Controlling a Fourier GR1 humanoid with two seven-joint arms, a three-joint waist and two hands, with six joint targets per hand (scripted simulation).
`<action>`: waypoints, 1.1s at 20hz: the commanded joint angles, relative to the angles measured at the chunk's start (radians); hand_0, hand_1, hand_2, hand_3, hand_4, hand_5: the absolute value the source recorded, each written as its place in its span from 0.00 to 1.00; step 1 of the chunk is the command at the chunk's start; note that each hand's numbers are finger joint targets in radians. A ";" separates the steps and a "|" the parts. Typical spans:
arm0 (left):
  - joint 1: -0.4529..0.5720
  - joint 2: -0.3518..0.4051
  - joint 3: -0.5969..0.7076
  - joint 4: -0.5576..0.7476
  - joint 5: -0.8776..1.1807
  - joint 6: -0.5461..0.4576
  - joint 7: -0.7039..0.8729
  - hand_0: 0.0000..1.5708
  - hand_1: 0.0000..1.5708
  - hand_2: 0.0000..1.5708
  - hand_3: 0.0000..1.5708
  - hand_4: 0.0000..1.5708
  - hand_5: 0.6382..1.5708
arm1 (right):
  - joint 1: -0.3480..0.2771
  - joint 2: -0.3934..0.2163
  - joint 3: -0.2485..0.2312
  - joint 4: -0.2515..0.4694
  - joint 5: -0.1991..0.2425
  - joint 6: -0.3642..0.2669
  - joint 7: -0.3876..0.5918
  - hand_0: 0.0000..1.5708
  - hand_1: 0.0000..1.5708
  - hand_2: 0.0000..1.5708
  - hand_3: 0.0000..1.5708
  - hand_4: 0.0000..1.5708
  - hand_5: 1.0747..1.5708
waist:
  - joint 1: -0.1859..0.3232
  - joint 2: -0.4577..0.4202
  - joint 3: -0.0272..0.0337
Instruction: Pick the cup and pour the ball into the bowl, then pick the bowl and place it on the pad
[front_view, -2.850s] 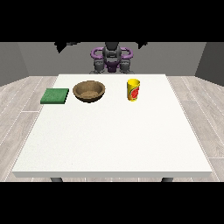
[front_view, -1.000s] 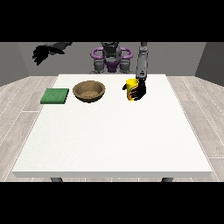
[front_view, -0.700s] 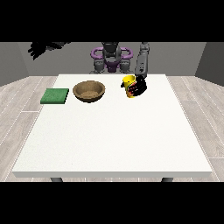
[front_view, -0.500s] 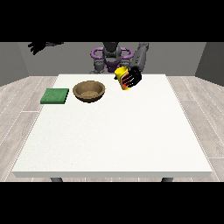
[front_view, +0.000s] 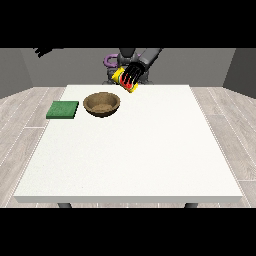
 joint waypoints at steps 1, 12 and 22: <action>-0.093 -0.014 -0.136 0.050 -0.159 -0.052 0.241 0.79 0.79 1.00 1.00 0.69 1.00 | -0.002 -0.033 -0.023 0.075 -0.011 0.041 -0.017 0.00 0.00 0.00 0.10 0.26 1.00 | 0.006 -0.028 -0.0024; -0.125 -0.014 -0.300 0.006 -0.363 -0.237 0.455 0.00 0.00 1.00 0.91 0.55 0.99 | -0.010 -0.026 -0.034 0.101 -0.018 0.014 -0.004 0.00 0.00 0.00 0.16 0.29 1.00 | 0.057 -0.052 -0.0051; -0.119 0.001 -0.294 -0.021 -0.517 -0.293 0.454 0.34 0.34 0.92 1.00 0.32 0.97 | 0.031 0.013 -0.032 0.089 -0.007 0.006 -0.095 0.00 0.00 0.00 0.27 0.28 1.00 | 0.074 0.033 -0.0055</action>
